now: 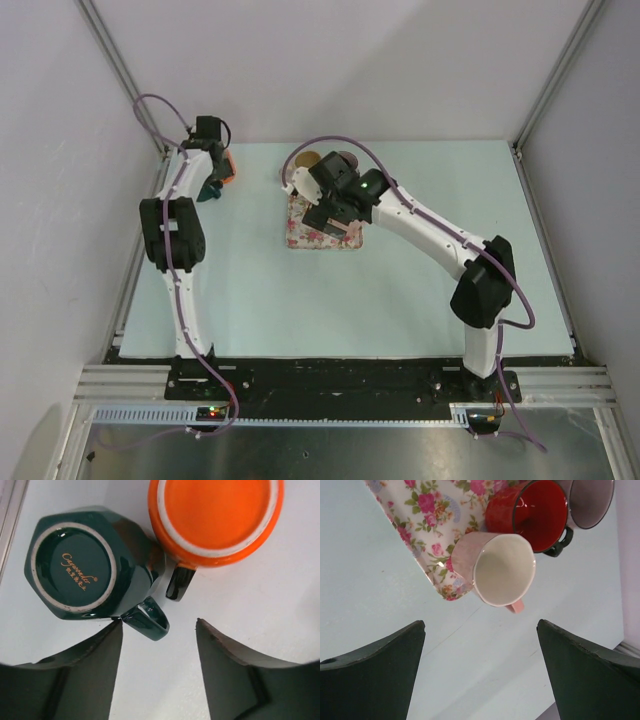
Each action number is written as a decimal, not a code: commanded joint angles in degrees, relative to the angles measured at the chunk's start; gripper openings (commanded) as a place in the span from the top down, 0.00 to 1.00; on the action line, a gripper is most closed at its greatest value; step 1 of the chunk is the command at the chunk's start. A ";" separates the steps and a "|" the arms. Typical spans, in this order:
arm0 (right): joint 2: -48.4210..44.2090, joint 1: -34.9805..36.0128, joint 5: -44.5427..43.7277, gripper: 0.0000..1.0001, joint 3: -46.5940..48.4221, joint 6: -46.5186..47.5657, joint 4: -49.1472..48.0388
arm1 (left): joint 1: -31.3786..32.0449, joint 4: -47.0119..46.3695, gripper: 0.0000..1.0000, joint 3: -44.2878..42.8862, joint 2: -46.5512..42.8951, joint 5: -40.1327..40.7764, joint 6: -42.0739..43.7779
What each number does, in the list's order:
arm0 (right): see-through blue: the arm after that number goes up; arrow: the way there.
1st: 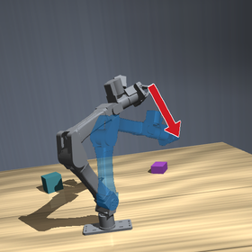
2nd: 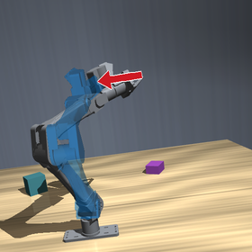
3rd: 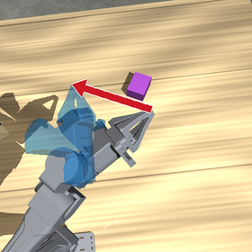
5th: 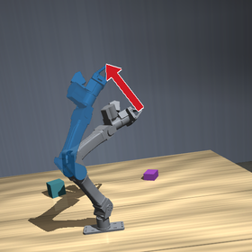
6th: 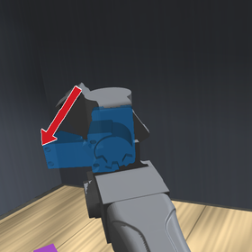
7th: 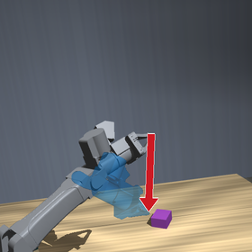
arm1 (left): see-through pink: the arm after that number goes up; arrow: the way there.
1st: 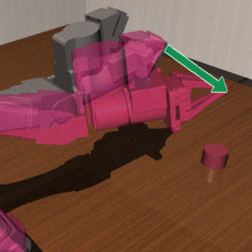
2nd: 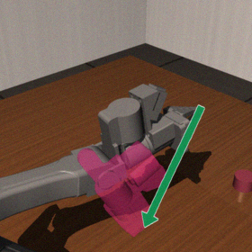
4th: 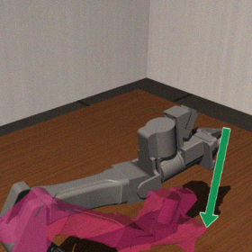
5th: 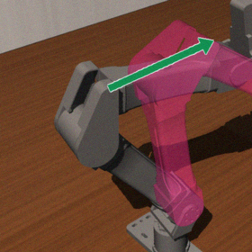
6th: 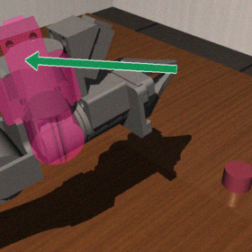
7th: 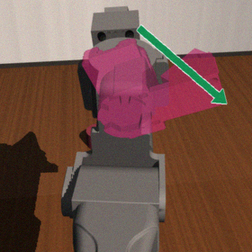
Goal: Turn the mug right side up
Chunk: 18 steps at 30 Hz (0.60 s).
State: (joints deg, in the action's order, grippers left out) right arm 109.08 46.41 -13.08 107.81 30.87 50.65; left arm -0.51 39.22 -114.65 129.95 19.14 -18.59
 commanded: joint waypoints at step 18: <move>-10.60 0.41 2.42 0.01 -3.25 -0.18 -3.27 | -7.79 5.33 0.59 -1.14 1.47 -0.60 7.40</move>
State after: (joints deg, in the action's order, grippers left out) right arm 100.97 46.46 -11.66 105.58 30.48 49.91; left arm -7.27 43.40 -115.94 132.27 16.53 -14.87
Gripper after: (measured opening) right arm 0.993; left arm 0.410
